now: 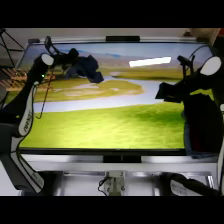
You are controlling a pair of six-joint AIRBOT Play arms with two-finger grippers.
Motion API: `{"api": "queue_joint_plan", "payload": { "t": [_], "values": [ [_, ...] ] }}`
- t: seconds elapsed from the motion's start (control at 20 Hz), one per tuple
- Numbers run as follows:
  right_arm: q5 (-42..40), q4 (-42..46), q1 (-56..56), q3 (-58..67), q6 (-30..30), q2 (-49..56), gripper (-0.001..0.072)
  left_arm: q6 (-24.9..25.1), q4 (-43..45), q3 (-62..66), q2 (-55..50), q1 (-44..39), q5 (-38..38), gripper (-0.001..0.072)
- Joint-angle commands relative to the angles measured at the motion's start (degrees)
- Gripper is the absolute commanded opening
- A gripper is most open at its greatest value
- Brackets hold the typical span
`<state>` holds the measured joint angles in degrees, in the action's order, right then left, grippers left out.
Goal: Fold the shirts.
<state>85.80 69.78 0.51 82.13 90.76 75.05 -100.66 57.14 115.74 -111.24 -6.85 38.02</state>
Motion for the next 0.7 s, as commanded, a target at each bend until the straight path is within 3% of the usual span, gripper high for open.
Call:
{"api": "queue_joint_plan", "payload": {
  "t": [0.0, 0.15, 0.25, 0.45, 0.55, 0.65],
  "values": [
    [3.1, 1.5, 0.0, 0.1, -4.4, -5.1, 0.0507, 14.4, 0.7, 0.0, 18.1, -3.4, 4.4, 0.0035],
    [2.6, 11.1, 0.0, 0.1, -4.5, -14.8, 0.0508, 14.4, 7.4, -0.1, 31.9, -8.9, 9.7, 0.0034],
    [2.5, 15.7, 0.0, 0.1, -4.4, -21.4, 0.0509, 11.7, 11.0, -1.7, 37.5, -13.3, 15.3, 0.0034],
    [6.2, 15.0, 0.0, 0.1, -2.7, -31.1, 0.0510, 6.8, 15.3, -10.5, 39.8, -24.9, 26.7, 0.0035],
    [11.6, 12.3, 0.0, -0.1, -1.9, -32.4, 0.0510, 4.4, 15.4, -20.1, 39.4, -32.0, 24.8, 0.0035],
    [15.1, 11.1, 0.0, -0.9, -1.8, -32.2, 0.0511, 0.9, 15.4, -32.2, 39.1, -39.2, 17.2, 0.0035]
  ]
}}
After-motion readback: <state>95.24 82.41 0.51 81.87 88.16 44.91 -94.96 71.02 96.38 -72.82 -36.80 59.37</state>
